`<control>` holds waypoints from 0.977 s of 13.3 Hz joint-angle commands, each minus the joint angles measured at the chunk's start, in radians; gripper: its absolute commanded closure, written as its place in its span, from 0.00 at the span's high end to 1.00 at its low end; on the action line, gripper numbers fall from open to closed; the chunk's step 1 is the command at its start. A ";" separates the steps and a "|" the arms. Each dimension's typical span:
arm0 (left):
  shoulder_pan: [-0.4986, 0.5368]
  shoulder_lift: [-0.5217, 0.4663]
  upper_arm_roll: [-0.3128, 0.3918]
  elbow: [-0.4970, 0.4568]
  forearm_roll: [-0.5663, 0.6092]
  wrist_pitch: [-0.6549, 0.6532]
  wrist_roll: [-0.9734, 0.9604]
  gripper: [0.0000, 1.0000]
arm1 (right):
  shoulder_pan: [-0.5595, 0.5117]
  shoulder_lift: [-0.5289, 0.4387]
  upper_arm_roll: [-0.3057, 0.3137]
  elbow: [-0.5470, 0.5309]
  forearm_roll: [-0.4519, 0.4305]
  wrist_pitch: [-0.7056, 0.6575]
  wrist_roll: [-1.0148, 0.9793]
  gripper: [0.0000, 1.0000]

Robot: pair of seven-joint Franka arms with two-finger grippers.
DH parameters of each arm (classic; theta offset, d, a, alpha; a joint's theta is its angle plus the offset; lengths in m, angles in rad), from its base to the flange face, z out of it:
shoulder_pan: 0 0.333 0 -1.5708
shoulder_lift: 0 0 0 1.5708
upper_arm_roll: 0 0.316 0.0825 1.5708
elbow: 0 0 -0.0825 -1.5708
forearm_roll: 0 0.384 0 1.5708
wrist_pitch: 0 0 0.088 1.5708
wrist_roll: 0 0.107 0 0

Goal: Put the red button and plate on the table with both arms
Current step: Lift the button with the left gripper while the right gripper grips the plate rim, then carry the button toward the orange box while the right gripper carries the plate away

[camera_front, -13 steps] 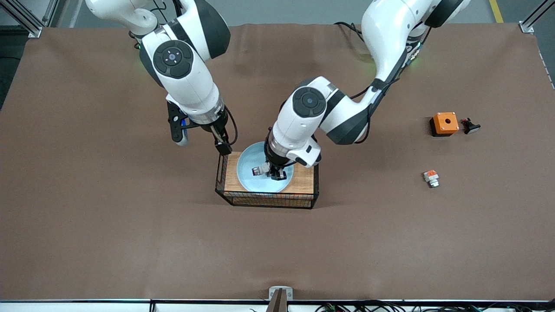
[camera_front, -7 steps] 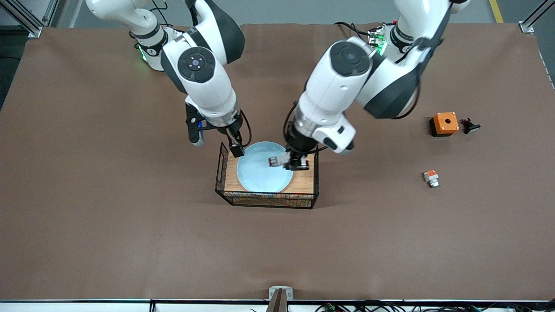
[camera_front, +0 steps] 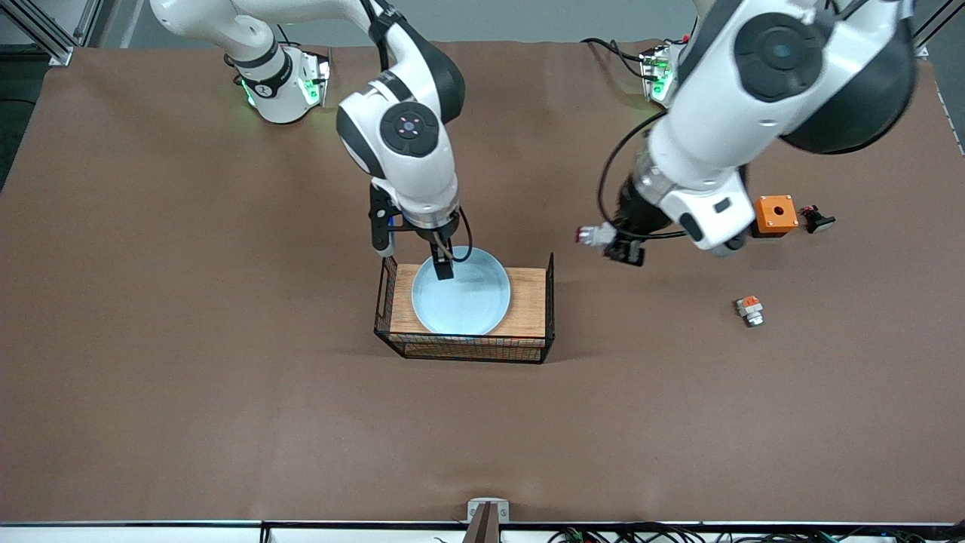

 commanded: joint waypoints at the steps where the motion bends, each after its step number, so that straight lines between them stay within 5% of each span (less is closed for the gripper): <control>1: 0.084 -0.121 -0.011 -0.124 -0.016 -0.054 0.277 0.15 | 0.035 0.039 -0.011 0.038 -0.023 -0.007 0.038 1.00; 10: 0.317 -0.305 -0.009 -0.360 -0.015 -0.090 0.986 0.15 | 0.067 0.084 -0.013 0.038 -0.062 0.028 0.093 0.97; 13: 0.405 -0.342 -0.009 -0.446 -0.015 -0.058 1.259 0.16 | 0.067 0.084 -0.013 0.038 -0.075 0.028 0.092 0.87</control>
